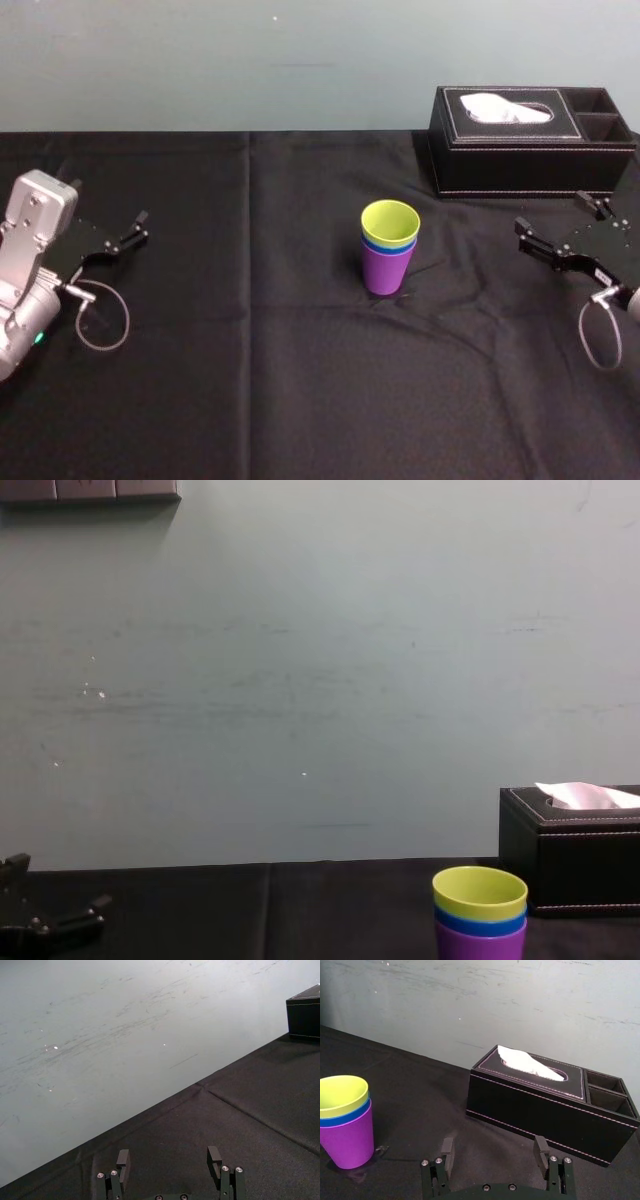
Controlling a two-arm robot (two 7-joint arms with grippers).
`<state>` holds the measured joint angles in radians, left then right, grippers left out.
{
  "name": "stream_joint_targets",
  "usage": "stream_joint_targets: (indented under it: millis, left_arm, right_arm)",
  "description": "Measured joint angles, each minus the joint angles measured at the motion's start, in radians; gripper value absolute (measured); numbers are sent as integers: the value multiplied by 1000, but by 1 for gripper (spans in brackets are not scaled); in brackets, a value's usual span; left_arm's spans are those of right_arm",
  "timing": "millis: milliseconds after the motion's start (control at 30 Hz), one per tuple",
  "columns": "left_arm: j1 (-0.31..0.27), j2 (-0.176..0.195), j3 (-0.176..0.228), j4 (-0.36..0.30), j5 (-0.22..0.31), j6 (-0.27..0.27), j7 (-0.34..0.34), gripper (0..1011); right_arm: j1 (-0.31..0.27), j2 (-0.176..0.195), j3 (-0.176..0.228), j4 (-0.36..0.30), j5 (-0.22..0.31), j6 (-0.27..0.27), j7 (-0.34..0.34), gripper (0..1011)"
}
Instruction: Stack the three plastic cups sequentially using one hand.
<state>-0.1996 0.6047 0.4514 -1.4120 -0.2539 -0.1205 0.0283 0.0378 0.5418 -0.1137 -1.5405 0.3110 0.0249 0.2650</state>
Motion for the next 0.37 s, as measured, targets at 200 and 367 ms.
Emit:
stream_joint_targets:
  millis: [200, 367]
  left_arm:
    - [0, 0, 0, 0, 0, 0, 0, 1011]
    - [0, 0, 0, 0, 0, 0, 0, 1012]
  right_arm:
    - [0, 2, -1, -5, 0, 0, 0, 1003]
    - [0, 3, -1, -8, 1, 0, 0, 1003]
